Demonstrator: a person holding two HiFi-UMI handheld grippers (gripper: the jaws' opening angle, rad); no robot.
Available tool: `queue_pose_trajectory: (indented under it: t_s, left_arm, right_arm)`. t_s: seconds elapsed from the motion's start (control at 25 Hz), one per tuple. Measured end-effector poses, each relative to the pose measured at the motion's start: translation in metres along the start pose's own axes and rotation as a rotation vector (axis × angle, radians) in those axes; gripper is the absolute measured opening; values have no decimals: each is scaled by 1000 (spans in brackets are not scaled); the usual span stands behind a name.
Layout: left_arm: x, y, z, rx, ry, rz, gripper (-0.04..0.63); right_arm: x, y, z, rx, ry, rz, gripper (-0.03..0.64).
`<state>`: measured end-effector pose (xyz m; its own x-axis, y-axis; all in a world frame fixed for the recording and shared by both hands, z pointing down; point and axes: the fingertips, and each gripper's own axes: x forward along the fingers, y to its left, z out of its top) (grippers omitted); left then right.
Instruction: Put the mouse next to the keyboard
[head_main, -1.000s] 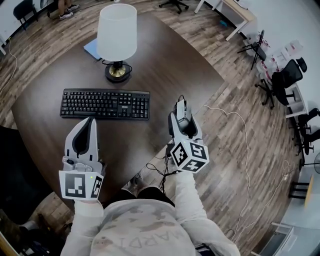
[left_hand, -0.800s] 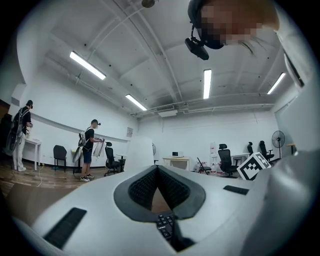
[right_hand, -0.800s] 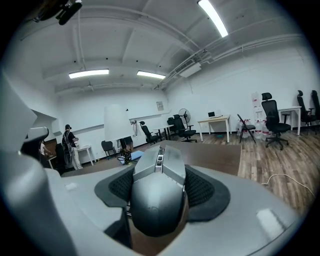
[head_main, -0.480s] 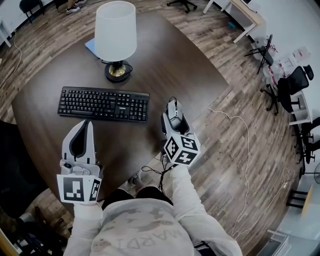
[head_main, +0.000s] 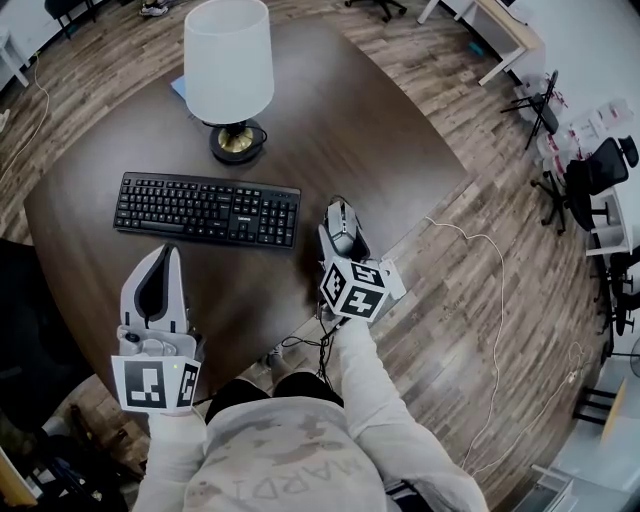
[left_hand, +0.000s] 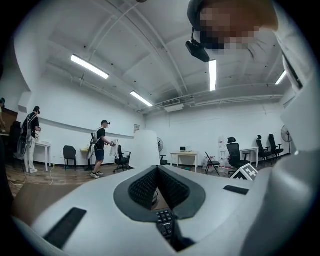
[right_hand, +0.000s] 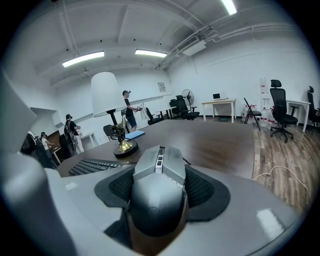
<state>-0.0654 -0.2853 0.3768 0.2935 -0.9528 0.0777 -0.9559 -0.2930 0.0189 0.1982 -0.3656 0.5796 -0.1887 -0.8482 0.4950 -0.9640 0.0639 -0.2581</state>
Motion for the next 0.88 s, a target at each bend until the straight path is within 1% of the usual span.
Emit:
queue_pose_trajectory:
  t_s: [0.32, 0.88]
  left_arm:
    - [13, 4, -5, 3, 13, 26, 2]
    - [27, 17, -15, 0, 36, 65, 2]
  right_arm:
    - [30, -8, -18, -10, 81, -26, 307]
    - [64, -15, -46, -68, 230, -89, 307]
